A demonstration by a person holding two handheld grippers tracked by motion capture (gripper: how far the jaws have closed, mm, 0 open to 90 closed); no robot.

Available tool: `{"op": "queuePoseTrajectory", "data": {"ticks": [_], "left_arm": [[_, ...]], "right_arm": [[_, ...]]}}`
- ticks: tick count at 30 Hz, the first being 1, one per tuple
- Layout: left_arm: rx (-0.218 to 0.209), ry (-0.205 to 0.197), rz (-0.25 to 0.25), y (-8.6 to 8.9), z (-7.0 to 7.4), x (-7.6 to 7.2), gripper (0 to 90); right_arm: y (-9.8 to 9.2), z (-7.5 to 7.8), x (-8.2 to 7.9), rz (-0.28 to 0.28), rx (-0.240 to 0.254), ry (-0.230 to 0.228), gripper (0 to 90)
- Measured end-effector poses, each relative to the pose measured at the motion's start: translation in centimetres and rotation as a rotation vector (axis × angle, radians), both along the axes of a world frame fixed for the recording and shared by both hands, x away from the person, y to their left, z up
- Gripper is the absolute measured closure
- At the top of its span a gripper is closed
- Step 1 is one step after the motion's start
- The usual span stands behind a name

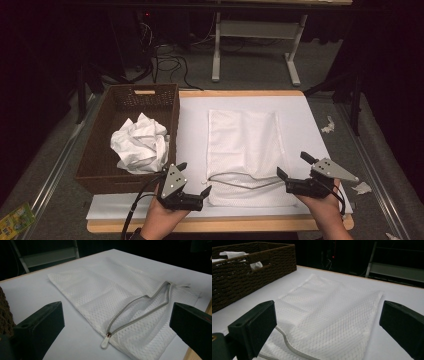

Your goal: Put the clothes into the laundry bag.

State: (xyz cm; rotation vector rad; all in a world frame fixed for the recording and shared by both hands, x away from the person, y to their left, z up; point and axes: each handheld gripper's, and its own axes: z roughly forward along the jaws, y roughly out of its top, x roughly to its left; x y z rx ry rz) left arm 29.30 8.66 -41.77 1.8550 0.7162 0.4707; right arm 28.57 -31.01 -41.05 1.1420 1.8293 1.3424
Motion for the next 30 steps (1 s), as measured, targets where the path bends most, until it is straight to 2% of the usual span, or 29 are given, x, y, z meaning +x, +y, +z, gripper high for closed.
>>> {"op": "queuePoseTrajectory", "data": {"ticks": [5,12,17,23,26,30], "left_arm": [[0.003,-0.007,0.007,0.0,0.1,-0.2,0.6],[0.007,-0.008,0.006,0.0,0.1,-0.3,0.6],[-0.014,0.019,-0.002,0.0,-0.1,-0.2,0.6],[-0.005,0.015,-0.015,-0.5,-0.2,-0.4,0.6],[0.013,0.026,-0.024,-0.7,-0.4,-0.4,0.6],[0.046,0.01,-0.028,-0.8,-0.7,-0.3,0.7]], "right_arm": [[0.1,0.1,-0.3,0.001,-0.009,-0.012,2.0],[0.0,0.0,-0.3,-0.002,0.002,-0.007,2.7],[-0.3,-0.2,-0.1,0.001,0.012,-0.004,3.5],[-0.5,-0.4,0.0,-0.004,0.017,0.004,4.8],[-0.5,-0.5,0.2,-0.006,0.015,-0.006,6.2],[-0.4,-0.8,0.7,-0.013,0.004,0.003,7.4]]}}
